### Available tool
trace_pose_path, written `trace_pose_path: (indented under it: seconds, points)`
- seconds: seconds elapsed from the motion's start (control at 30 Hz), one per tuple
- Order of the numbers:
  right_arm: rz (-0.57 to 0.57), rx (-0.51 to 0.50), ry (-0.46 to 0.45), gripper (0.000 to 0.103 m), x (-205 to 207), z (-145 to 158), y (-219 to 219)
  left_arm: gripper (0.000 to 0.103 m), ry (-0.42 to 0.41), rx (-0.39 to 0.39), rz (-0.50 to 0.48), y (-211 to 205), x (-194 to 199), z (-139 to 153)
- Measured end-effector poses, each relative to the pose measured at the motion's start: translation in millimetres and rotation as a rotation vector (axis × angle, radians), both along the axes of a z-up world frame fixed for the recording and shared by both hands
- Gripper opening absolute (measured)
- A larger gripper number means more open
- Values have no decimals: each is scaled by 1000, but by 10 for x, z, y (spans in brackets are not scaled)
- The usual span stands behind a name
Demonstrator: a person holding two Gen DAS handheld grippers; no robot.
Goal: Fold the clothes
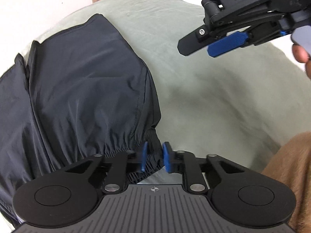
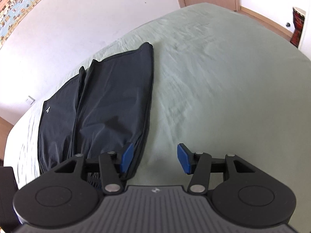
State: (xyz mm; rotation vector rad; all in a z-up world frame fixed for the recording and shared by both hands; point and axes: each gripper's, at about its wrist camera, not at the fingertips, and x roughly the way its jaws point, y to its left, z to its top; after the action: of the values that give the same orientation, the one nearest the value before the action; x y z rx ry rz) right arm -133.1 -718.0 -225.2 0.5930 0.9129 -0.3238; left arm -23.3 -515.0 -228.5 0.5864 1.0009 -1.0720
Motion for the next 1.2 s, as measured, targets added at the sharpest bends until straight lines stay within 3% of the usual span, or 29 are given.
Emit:
trace_pose_path:
  seconds: [0.2,0.3,0.47,0.53,0.63,0.8,0.97,1.2]
  points:
    - [35,-32,-64,54,571,21,-313,18,37,-19,-24,43,-2,-54]
    - [11,11,-91,56,968,-80,-591,30,75,-46,-23,83,47,-46]
    - [-39,30,-67,56,1570,-293,-919,37,91,-129,-18,144,316,201]
    - [-48,40,-61,56,1733,-336,-987,44,80,-161,0,179,493,293]
    - [-46,54,-67,57,1878,-365,-1059,45,26,-221,101,210,1256,499]
    - [-63,86,-79,57,2033,-447,-1208,45,-66,-220,237,91,2295,491]
    - [-99,107,-72,58,2076,-541,-1296,45,-123,-201,244,-115,2792,363]
    - [-73,106,-70,58,2134,-578,-1287,44,-151,-164,218,-361,2913,237]
